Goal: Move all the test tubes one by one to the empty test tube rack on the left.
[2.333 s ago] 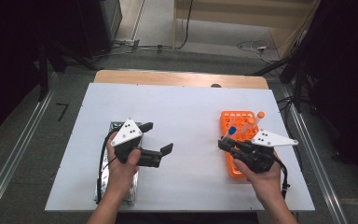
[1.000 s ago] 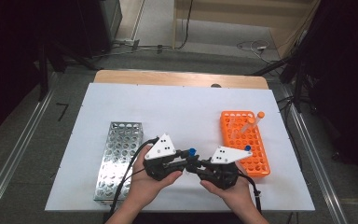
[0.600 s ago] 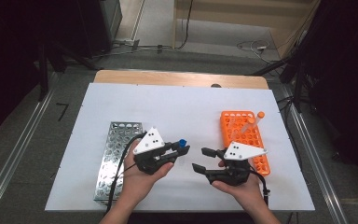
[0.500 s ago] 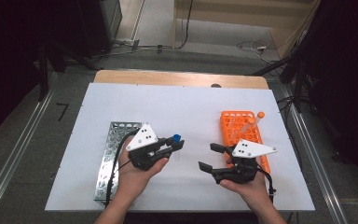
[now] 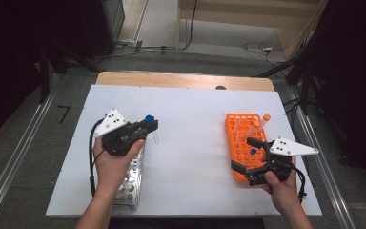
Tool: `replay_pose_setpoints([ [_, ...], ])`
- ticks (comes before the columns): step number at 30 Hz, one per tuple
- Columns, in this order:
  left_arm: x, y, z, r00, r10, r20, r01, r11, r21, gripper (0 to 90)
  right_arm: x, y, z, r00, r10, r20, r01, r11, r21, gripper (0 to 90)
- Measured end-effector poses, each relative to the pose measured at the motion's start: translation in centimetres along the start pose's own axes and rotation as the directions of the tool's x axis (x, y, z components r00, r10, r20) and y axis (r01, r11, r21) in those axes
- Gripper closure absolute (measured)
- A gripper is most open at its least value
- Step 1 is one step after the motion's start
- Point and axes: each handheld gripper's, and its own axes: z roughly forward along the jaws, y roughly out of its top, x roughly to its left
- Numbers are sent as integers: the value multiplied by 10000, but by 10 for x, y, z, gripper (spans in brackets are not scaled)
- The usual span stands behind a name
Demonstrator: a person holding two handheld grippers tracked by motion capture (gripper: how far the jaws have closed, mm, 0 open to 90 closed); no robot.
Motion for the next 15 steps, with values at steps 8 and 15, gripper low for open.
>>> replay_pose_setpoints([
  [8,27,3,-6,9946,-224,-1009,169,9983,-552,777,-25,-7,-23,9987,262,430,-250,9993,-277,0],
  [15,43,-7,0,9877,-124,-1557,24,9980,-639,776,-43,-15,-35,9958,462,796,-435,9984,-352,0],
])
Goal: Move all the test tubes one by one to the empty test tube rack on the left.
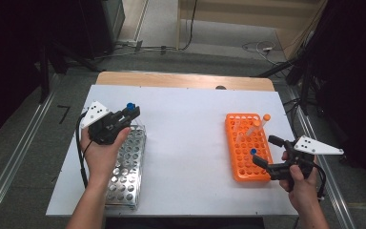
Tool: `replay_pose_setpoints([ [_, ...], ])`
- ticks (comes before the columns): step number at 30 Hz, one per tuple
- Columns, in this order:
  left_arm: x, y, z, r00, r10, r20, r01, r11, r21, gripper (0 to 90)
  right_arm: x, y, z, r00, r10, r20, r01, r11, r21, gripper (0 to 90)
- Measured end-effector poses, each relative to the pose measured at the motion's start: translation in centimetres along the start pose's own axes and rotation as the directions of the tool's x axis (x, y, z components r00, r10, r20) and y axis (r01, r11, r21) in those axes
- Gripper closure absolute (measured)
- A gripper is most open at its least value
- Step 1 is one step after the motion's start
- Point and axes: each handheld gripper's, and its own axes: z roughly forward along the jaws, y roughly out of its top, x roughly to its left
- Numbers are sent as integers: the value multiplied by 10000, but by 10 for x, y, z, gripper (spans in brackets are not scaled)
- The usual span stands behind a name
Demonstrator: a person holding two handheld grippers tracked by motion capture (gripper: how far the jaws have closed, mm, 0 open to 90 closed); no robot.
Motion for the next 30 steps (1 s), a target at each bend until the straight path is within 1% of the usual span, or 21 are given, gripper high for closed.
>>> replay_pose_setpoints([
  [2,3,-5,3,9999,-150,-36,150,9998,-148,776,-6,-3,-3,9998,138,142,-138,9999,-18,0],
  [4,5,-9,7,9998,17,-206,-18,10000,-26,776,-10,-6,-5,9993,279,229,-279,9996,-16,0],
  [5,5,-10,8,9996,33,-264,-34,10000,-31,776,-12,-7,-6,9992,318,253,-318,9995,-17,0],
  [7,6,-13,10,9987,169,-488,-166,9998,52,776,-14,-9,-8,9989,389,271,-389,9992,-2,0],
  [8,6,-13,11,9973,283,-682,-273,9995,157,776,-14,-9,-8,9990,354,257,-354,9994,0,0],
  [10,8,-16,12,9960,273,-847,-256,9995,207,776,-14,-10,-8,9989,362,281,-363,9993,23,0],
  [12,8,-18,14,9932,408,-1089,-375,9988,323,776,-14,-10,-7,9989,388,264,-388,9992,6,0],
  [16,8,-22,19,9937,471,-1012,-409,9972,628,776,-14,-12,-6,9989,397,231,-398,9992,45,0],
  [19,6,-23,22,9926,710,-984,-621,9939,907,775,-15,-13,-6,9986,483,227,-484,9988,22,0],
  [21,6,-25,24,9935,716,-882,-614,9916,1134,775,-16,-13,-6,9979,605,230,-605,9982,-1,0],
  [22,6,-25,25,9940,727,-822,-617,9897,1291,775,-17,-13,-6,9978,625,220,-624,9980,-30,0],
  [24,6,-27,28,9929,813,-871,-664,9845,1624,775,-17,-14,-6,9978,622,223,-622,9981,-24,0],
  [26,7,-29,31,9940,751,-789,-588,9795,1925,774,-17,-15,-6,9982,546,233,-547,9985,31,0],
  [27,7,-29,31,9938,758,-816,-578,9774,2035,775,-17,-15,-6,9984,531,208,-532,9986,35,0],
  [30,6,-29,31,9936,764,-831,-574,9759,2103,774,-17,-15,-6,9986,510,126,-510,9987,41,0],
])
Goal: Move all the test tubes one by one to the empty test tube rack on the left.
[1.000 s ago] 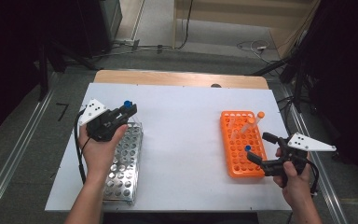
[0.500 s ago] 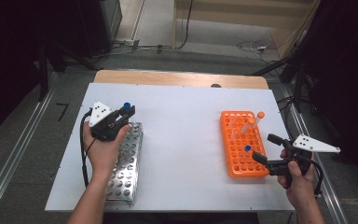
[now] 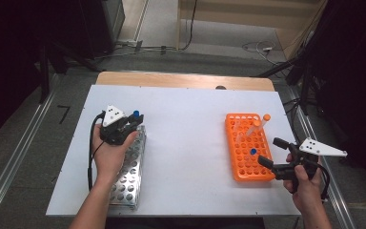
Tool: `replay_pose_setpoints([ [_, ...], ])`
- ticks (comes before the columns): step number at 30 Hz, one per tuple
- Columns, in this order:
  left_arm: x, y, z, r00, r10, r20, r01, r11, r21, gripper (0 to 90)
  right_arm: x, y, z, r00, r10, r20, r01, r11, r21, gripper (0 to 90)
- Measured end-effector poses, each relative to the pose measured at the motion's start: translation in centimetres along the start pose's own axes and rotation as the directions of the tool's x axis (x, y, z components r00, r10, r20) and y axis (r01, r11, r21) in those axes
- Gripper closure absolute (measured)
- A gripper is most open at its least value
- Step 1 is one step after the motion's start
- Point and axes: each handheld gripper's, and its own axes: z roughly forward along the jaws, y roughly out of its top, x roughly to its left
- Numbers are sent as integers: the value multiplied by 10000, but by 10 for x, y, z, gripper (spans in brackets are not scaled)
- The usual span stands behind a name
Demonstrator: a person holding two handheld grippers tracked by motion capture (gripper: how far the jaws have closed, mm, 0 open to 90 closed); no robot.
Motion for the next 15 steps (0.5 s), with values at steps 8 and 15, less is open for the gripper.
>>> replay_pose_setpoints([
  [8,-1,0,1,9999,47,-104,-38,9965,829,769,3,-4,7,9993,-337,151,330,9985,436,0],
  [15,-2,0,3,9998,76,-164,-56,9928,1198,723,3,-6,9,9987,-482,153,472,9971,601,0],
])
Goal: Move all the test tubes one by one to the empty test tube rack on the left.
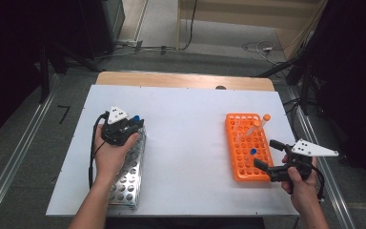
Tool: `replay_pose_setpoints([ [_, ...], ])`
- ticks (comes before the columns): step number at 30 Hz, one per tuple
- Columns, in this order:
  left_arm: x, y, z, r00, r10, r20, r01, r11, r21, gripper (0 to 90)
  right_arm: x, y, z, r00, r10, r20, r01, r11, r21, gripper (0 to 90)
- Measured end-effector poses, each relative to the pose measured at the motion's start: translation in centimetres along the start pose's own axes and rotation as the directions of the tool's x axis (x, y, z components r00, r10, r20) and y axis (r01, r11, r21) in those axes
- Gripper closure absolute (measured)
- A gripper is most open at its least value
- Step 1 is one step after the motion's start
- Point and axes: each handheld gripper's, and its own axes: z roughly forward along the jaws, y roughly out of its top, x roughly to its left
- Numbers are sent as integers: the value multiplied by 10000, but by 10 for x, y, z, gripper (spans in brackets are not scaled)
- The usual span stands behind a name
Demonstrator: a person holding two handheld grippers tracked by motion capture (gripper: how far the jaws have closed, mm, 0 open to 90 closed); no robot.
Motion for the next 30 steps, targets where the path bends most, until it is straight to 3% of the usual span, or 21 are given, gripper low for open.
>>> replay_pose_setpoints([
  [8,1,0,-3,9985,-359,412,364,9993,-97,535,1,-4,6,9997,11,-258,-3,9996,281,27],
  [16,-2,3,-18,9909,-671,1165,776,9931,-881,282,-2,-12,18,9984,307,-477,-276,9975,643,72],
  [18,-5,5,-22,9862,-753,1473,916,9900,-1073,222,-2,-14,20,9980,332,-534,-294,9971,708,136],
  [22,-12,6,-28,9769,-711,2013,968,9879,-1212,94,-4,-18,26,9946,546,-886,-461,9944,951,153],
  [25,-20,7,-32,9687,-542,2424,886,9871,-1333,22,-7,-22,29,9947,676,-772,-590,9923,1089,203],
  [30,-33,8,-40,9551,-242,2953,779,9821,-1714,0,-9,-27,34,9944,768,-733,-666,9890,1324,293],
])
